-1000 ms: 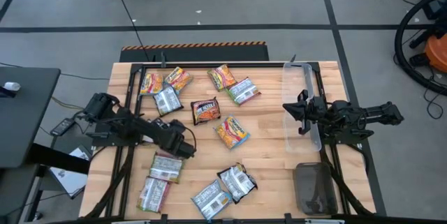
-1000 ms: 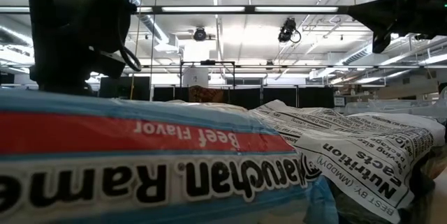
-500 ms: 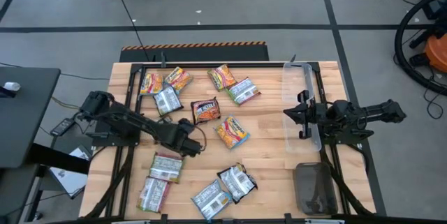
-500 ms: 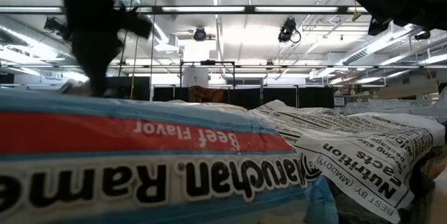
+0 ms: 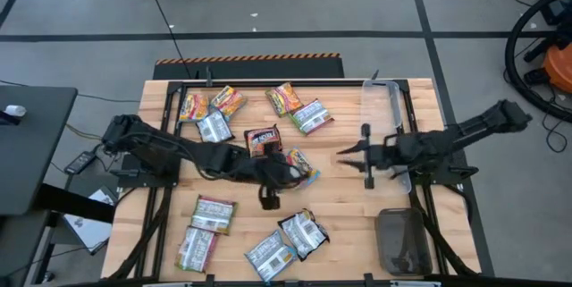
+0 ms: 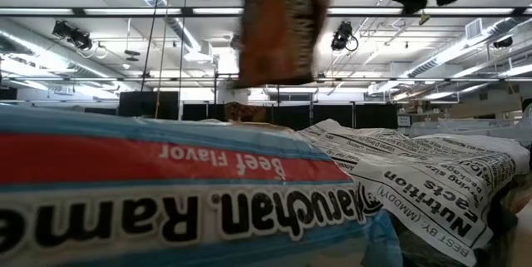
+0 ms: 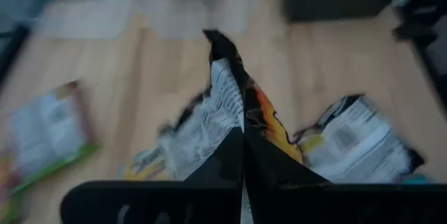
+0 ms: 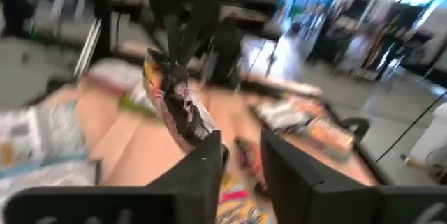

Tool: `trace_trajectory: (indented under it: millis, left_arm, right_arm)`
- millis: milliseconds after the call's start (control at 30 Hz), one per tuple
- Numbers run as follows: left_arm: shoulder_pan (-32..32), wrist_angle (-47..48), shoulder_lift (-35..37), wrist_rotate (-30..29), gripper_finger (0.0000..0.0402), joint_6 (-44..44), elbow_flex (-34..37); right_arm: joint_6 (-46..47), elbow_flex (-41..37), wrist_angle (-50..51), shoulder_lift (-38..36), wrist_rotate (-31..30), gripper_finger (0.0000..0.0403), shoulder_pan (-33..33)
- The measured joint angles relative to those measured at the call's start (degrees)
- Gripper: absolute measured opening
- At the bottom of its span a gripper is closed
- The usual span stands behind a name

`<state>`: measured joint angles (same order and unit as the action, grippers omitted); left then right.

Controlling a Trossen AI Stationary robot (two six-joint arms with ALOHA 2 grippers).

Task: Sort Maruchan noodles
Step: Put the black noodle pack into the bottom transparent bin

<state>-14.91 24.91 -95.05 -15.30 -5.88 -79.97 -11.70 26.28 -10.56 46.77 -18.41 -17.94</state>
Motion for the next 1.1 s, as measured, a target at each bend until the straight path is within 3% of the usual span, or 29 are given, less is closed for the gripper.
trace_trajectory:
  millis: [200, 433, 867, 1000, 1100]
  left_arm:
    - [2.36, -9.14, -6.83, 3.96, 0.0008, 0.55, 2.69]
    - [2.87, -22.43, -14.97, 10.35, 0.0008, 3.71, 2.74]
    - [4.97, -25.98, -17.13, 10.69, 0.0008, 1.96, 2.72]
    - [5.21, -27.04, -17.13, 12.00, 0.0008, 2.32, 2.72]
    - [5.23, -27.99, -17.13, 11.95, 0.0008, 2.45, 2.74]
  right_arm:
    - [3.79, 11.28, 15.56, 8.42, -0.36, 0.0199, -4.67]
    - [5.96, 11.74, 16.28, 17.08, -0.02, 0.0258, -5.50]
    - [5.08, 11.76, 12.98, 26.58, 1.08, 0.0270, -7.01]
    - [3.83, 11.76, 13.08, 27.28, -0.83, 0.0270, -6.38]
    - [4.87, 11.76, 13.64, 27.62, 1.52, 0.0270, -5.61]
